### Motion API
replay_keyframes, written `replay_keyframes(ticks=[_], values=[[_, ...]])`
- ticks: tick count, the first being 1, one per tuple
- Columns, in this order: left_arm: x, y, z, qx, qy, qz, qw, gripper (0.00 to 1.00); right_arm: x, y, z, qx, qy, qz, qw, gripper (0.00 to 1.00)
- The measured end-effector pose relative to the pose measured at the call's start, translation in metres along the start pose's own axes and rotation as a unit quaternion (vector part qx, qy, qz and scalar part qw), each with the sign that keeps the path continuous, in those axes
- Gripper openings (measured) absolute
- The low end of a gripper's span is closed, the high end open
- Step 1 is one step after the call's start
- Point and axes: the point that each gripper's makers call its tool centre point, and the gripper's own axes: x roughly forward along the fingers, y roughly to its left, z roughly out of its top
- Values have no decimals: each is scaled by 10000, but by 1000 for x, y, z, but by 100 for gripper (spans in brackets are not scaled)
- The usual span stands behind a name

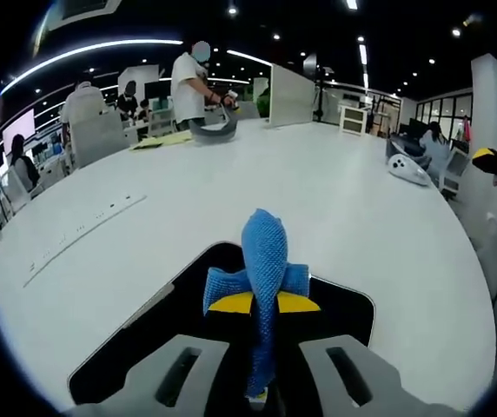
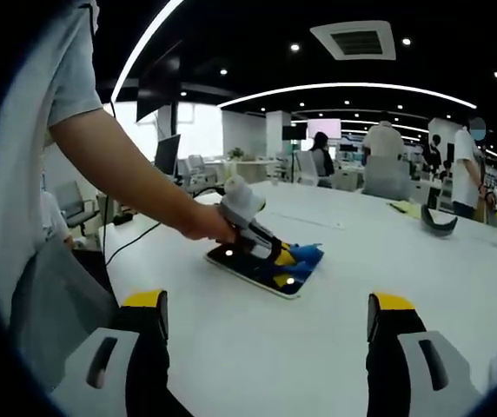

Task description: Wipe the mirror surface with the cleaning cloth until all visible marks leave the cleaned area.

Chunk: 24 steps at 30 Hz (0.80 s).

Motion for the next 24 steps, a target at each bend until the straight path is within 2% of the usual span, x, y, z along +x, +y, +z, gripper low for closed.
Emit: replay_keyframes(ticks=[24], values=[[0,9,7,-150,-54,45,9999,5,3,1,-3,23,82,52,9999,94]])
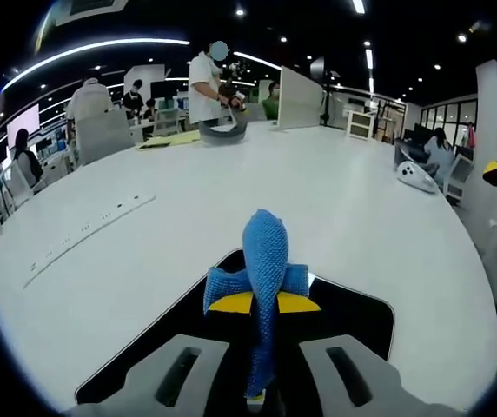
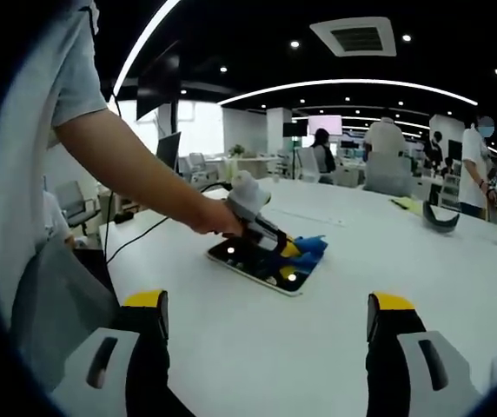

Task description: Wipe the mirror surface with the cleaning cloth until all visible marks leave the cleaned area.

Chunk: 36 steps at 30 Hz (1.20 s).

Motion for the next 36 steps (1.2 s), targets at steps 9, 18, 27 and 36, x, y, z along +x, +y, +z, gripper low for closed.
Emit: replay_keyframes(ticks=[9,18,27,36], values=[[1,4,1,-11,-30,13,10000,5,0,-1,1,8,-16,-27,10000,94],[2,7,1,-52,-61,56,10000,5,1,0,-2,16,57,14,10000,94],[2,9,1,-64,-75,56,9999,5,1,1,-4,5,86,26,10000,93],[3,11,0,-89,-83,76,9999,5,1,1,-3,6,74,24,10000,93]])
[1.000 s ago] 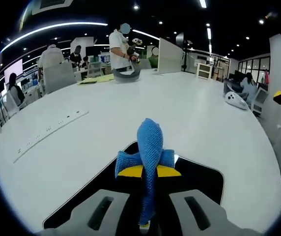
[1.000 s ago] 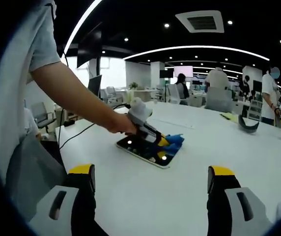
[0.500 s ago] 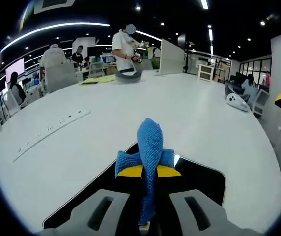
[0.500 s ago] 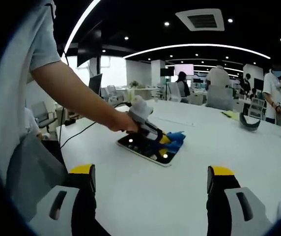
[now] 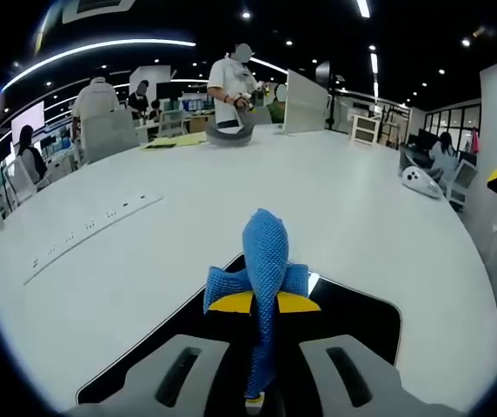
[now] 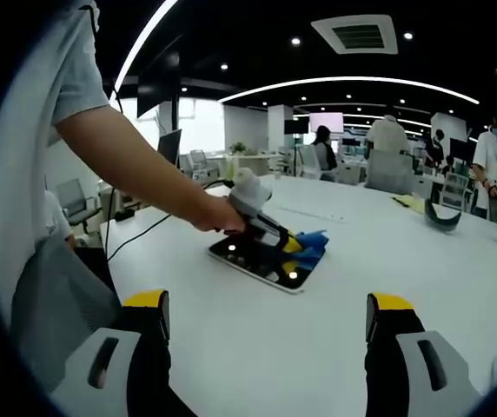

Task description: Wipe the mirror surface with the cleaning cloth until all visible marks leave the cleaned area.

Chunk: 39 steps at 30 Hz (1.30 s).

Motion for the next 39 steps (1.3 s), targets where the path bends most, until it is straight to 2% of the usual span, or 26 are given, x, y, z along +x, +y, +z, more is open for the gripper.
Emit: replay_keyframes(ticks=[8,11,18,25,27,35,39], values=[[-1,1,0,-72,51,93,9999,5,-2,1,-6,27,49,8,10000,94],[-4,8,-2,-451,11,170,9988,5,-3,0,-5,124,20,-15,9999,93],[-7,13,-4,-329,4,191,9993,5,-2,2,-6,117,38,12,9999,93],[-8,19,-7,-666,-185,221,9974,5,-1,2,-6,23,52,-12,10000,93],[-8,17,-7,-586,-184,224,9979,5,0,2,-6,14,51,-17,10000,93],[-11,17,-9,-681,-225,191,9972,6,-2,-3,0,-61,-86,-168,9998,92],[-13,17,-10,-689,-226,191,9972,6,-1,-5,-2,15,-56,-200,9998,93]])
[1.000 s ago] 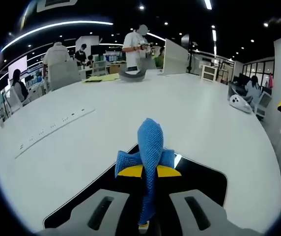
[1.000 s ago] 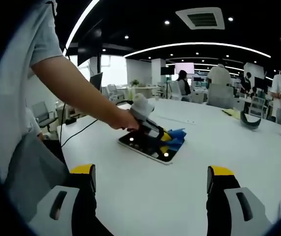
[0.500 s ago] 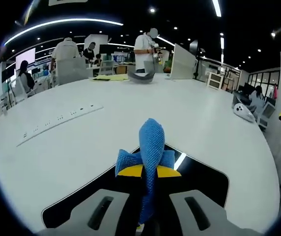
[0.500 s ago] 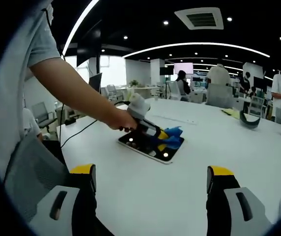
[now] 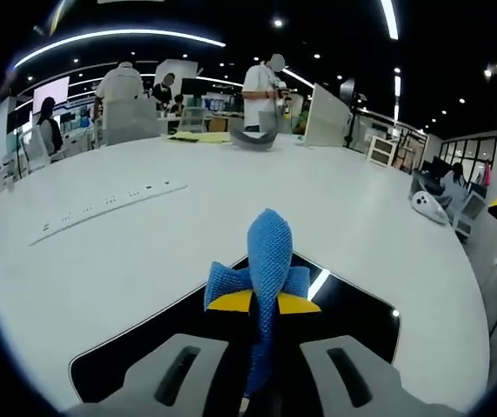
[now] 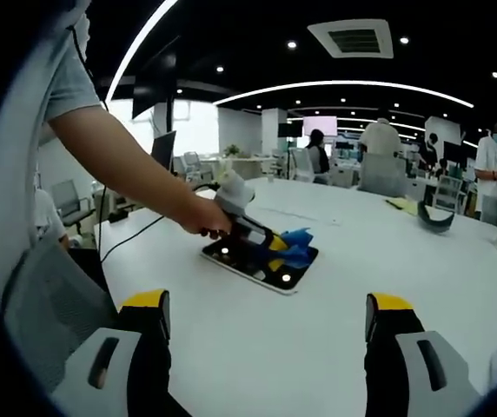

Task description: Wipe the mirror surface with the cleaning cloth until all visible marks leave the cleaned area.

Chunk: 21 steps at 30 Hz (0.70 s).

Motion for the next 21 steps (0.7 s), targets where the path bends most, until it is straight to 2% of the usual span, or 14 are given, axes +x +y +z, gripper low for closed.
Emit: replay_keyframes(ticks=[7,12,15,21], values=[[-4,0,-3,-65,-12,-29,10000,6,1,-1,-1,103,16,-17,9999,95],[-7,-4,-4,68,0,76,9999,6,1,1,-1,109,22,1,9999,95],[-8,-3,-5,-44,-38,119,9999,6,2,1,-2,99,47,0,9999,95],[-11,-5,-7,-11,-78,132,9999,8,2,-1,-3,106,75,-44,9999,95]])
